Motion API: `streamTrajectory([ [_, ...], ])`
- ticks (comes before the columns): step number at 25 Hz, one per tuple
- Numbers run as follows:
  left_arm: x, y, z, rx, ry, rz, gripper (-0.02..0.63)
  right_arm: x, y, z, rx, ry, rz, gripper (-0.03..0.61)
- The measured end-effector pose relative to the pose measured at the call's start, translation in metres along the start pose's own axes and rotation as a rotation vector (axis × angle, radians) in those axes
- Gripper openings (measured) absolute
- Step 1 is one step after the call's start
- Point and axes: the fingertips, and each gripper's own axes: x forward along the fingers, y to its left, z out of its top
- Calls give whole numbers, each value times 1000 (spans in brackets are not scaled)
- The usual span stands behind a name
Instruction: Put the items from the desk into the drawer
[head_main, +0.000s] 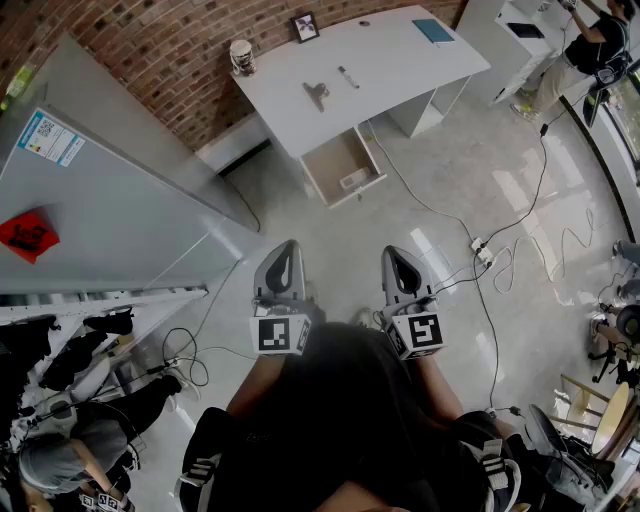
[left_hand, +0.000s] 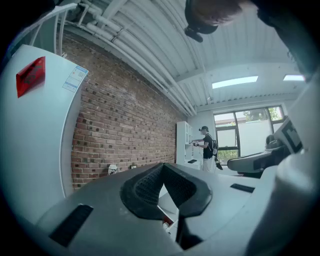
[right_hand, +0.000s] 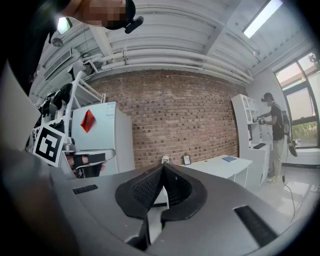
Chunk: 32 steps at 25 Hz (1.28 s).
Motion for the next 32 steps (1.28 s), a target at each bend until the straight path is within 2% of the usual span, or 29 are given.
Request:
streamTrajectory([
  [16,3,8,-3,-23,8,-8,0,5,2,1,1,-34,-13,-6],
  [17,3,9,-3,-23,8,-8,0,6,3,1,-5,-30,-10,2],
  [19,5,10,-3,-23,11,-8,0,11,4,0,-11,-8,3,82],
  [21,7,11,-4,-26,12,-9,0,16,5,-3,-7,16,15,115],
  [32,18,51,-7,-39,25,-46,0,56,24,-9,-11,50,-6,129],
])
